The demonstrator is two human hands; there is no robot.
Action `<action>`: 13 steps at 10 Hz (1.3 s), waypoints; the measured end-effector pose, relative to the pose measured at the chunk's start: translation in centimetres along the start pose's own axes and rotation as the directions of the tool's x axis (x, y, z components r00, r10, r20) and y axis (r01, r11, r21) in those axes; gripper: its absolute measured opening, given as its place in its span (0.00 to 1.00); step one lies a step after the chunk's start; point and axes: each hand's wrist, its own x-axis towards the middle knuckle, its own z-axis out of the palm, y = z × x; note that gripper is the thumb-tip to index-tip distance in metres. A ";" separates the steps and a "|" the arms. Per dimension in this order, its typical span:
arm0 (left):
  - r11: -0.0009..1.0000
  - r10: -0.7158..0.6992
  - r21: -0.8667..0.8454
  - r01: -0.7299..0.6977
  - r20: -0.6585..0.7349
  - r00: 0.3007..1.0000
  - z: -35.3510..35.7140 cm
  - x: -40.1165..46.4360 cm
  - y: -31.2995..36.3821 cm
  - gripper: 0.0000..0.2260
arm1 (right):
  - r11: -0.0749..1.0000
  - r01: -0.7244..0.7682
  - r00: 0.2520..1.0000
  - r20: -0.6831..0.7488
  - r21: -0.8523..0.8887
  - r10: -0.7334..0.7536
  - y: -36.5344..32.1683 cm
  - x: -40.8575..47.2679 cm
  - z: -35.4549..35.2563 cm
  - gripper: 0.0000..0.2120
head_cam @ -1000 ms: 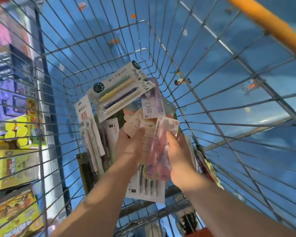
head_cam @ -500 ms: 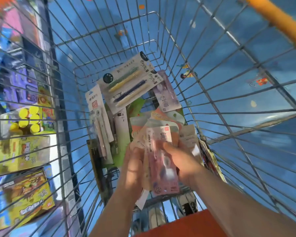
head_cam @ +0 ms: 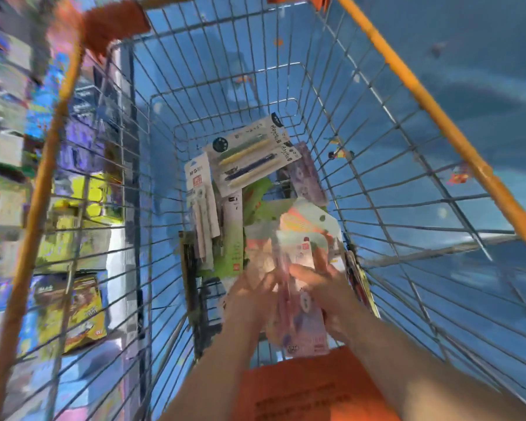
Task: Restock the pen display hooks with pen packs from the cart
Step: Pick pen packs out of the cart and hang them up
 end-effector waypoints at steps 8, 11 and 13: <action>0.688 0.474 -0.566 -0.454 -0.123 0.872 -5.0 -31.2 15.4 0.18 | 0.754 0.656 0.750 0.162 -0.046 -0.642 -14.4 -29.2 9.6 0.12; 0.530 0.614 -0.620 -0.578 -0.189 0.766 -8.5 -42.0 13.5 0.22 | 0.595 0.804 0.589 0.157 -0.013 -0.792 -15.0 -39.4 14.0 0.08; 0.516 0.552 -0.534 -0.670 -0.391 0.737 -10.4 -47.4 11.4 0.10 | 0.560 0.827 0.518 0.305 0.062 -0.799 -14.6 -44.6 16.2 0.12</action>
